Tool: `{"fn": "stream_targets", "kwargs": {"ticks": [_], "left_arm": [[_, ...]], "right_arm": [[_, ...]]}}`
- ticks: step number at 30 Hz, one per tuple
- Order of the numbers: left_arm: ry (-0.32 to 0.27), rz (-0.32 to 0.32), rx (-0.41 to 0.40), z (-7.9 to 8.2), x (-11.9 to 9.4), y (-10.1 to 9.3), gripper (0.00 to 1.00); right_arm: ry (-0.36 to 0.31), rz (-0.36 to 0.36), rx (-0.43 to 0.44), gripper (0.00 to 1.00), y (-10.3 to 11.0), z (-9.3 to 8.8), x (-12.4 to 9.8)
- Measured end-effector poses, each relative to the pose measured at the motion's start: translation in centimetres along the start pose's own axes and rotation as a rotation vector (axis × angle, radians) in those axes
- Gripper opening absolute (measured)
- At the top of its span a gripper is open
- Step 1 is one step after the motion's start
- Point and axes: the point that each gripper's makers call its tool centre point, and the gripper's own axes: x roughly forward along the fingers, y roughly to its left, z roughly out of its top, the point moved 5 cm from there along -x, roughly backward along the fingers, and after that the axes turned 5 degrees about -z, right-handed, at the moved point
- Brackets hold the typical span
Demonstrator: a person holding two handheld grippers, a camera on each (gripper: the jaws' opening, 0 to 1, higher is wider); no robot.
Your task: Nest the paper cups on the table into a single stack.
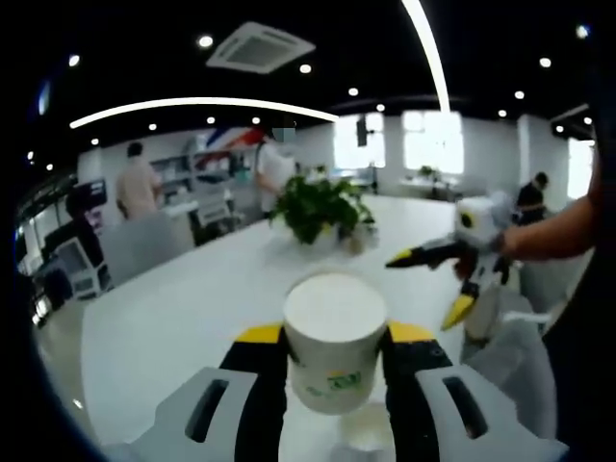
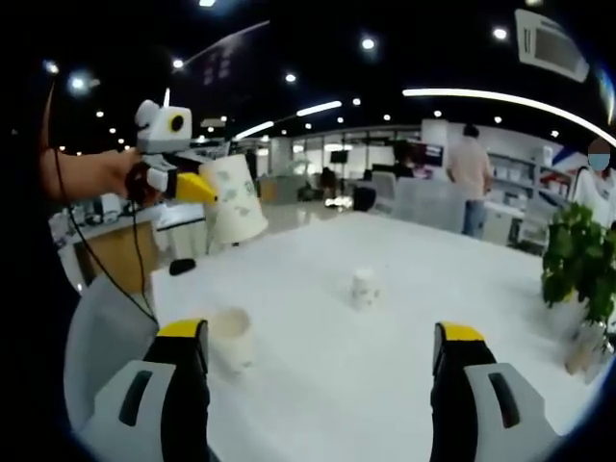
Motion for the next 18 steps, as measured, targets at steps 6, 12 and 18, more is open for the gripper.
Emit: {"fn": "stream_targets", "kwargs": {"ticks": [6,12,18], "left_arm": [[0.001,-0.007,-0.005,-0.1,-0.3,-0.6,0.37],[-0.007,-0.013,-0.014,0.3,-1.0,-1.3,0.37],[-0.009,-0.012,-0.011,0.5,-1.4,-1.3,0.37]], "right_arm": [[-0.005,0.012,-0.008,0.93,0.1,0.3,0.0],[-0.012,0.028,-0.016,0.92,0.4,0.9,0.2],[-0.018,0.046,-0.023,0.91,0.8,1.3,0.5]]}}
